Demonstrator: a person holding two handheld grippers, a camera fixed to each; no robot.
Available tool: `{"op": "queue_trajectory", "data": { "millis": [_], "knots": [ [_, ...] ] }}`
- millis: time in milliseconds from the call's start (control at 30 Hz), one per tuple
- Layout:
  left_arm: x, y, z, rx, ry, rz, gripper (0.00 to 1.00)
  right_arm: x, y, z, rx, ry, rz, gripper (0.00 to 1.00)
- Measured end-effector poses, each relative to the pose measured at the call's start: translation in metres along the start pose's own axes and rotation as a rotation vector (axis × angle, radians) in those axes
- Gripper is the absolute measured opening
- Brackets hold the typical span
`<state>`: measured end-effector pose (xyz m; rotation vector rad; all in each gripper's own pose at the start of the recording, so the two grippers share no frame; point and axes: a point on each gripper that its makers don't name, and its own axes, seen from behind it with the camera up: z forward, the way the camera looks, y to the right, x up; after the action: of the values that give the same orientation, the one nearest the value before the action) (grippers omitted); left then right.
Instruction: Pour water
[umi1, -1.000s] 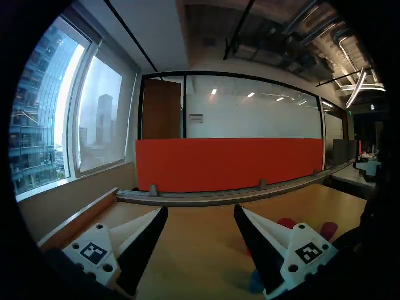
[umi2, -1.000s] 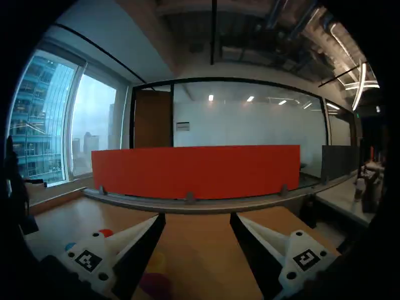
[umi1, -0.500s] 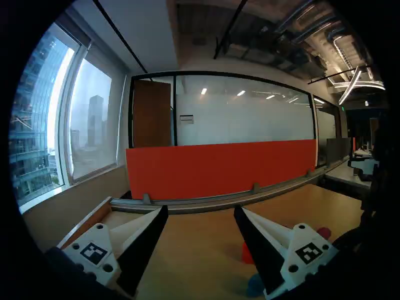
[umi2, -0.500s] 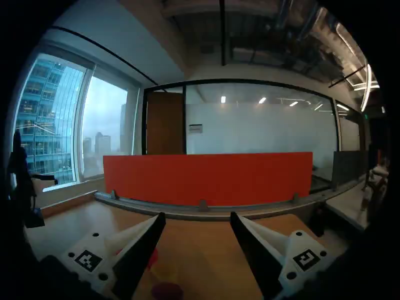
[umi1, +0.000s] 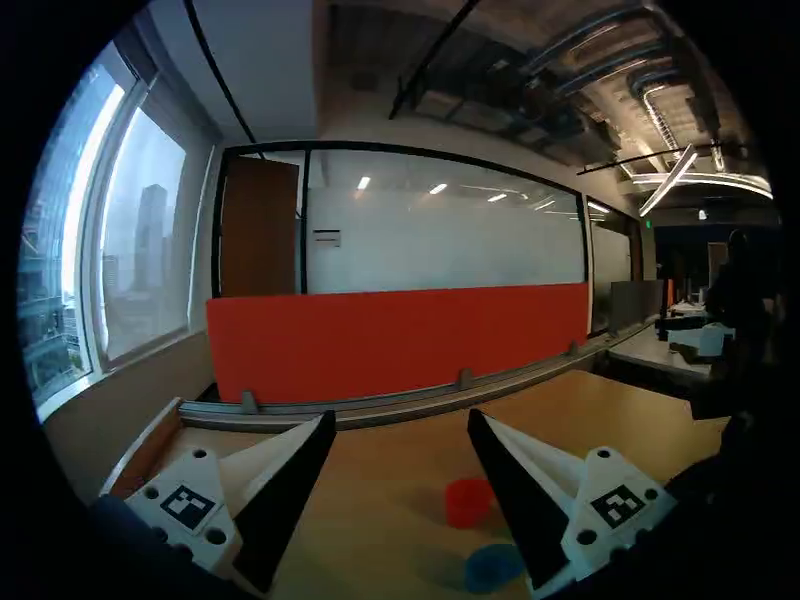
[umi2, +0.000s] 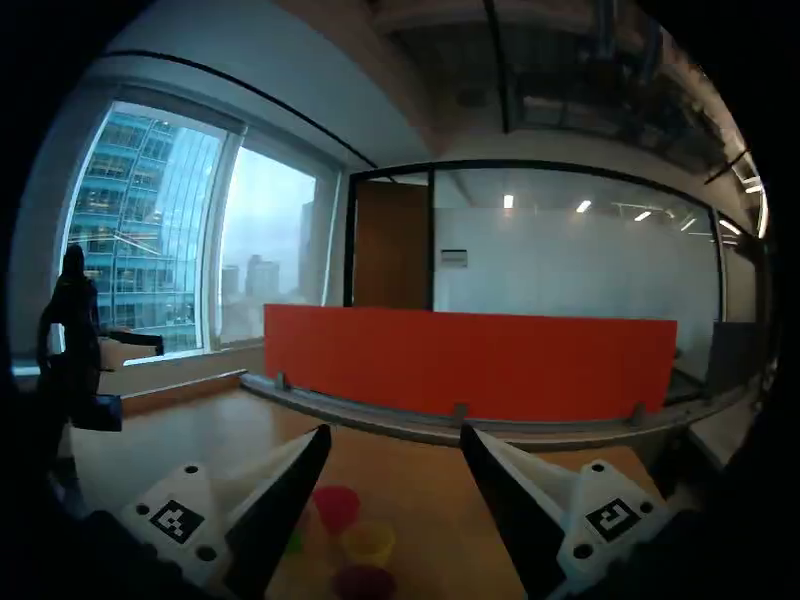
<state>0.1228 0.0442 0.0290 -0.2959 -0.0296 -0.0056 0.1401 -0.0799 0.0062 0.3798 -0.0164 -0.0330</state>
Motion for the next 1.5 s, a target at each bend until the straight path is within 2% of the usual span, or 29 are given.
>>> {"op": "queue_trajectory", "data": {
  "millis": [167, 400, 667, 967, 1500],
  "knots": [
    [0.003, 0.013, 0.0, -0.062, 0.004, 0.0, 0.98, 0.004, -0.02, 0.002, 0.071, -0.001, -0.006, 1.0],
    [0.011, 0.032, -0.005, -0.142, 0.022, 0.009, 0.98, 0.004, -0.03, 0.005, 0.118, -0.012, -0.005, 1.0],
    [0.004, 0.041, -0.009, -0.188, -0.004, 0.034, 0.98, 0.0, -0.044, 0.006, 0.184, -0.054, -0.009, 1.0],
    [-0.02, 0.052, -0.012, -0.241, -0.06, 0.043, 0.98, -0.012, -0.058, 0.006, 0.25, -0.12, -0.035, 1.0],
    [-0.083, 0.074, -0.018, -0.323, -0.182, 0.077, 0.98, -0.05, -0.079, 0.004, 0.35, -0.233, -0.076, 1.0]
  ]
}}
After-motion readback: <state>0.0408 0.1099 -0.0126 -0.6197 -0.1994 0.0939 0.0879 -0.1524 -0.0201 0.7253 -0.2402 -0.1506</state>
